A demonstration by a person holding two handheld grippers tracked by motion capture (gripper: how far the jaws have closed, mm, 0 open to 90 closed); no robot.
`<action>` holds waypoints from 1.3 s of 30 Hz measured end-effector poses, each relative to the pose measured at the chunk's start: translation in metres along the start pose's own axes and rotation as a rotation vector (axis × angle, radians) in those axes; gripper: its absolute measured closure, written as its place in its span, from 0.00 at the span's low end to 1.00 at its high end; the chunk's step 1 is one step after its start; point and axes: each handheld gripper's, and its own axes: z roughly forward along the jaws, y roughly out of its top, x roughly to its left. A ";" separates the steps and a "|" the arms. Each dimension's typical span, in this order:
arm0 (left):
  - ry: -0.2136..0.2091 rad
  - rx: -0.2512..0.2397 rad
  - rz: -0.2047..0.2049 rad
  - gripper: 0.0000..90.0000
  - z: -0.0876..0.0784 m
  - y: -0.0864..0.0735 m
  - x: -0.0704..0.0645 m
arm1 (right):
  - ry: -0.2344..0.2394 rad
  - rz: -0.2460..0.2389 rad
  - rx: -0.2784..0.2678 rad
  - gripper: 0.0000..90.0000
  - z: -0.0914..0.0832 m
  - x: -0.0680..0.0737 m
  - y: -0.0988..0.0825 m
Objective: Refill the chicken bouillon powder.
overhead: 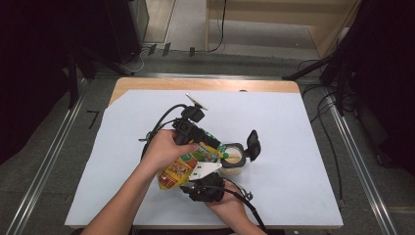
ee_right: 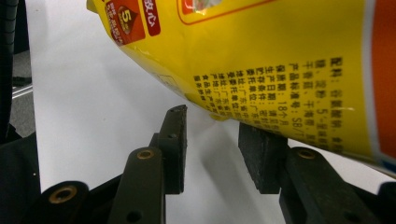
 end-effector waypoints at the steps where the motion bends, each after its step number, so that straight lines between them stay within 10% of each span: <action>1: -0.005 0.006 0.002 1.00 -0.002 0.000 0.000 | 0.002 -0.002 0.000 0.71 0.000 0.000 0.000; 21: -0.181 -0.199 -0.120 1.00 -0.075 -0.014 0.044 | 0.001 0.073 -0.057 0.66 -0.009 -0.011 0.003; 39: 0.011 -0.448 -0.125 1.00 -0.113 -0.024 0.070 | -0.008 0.078 -0.067 0.66 -0.013 -0.016 0.004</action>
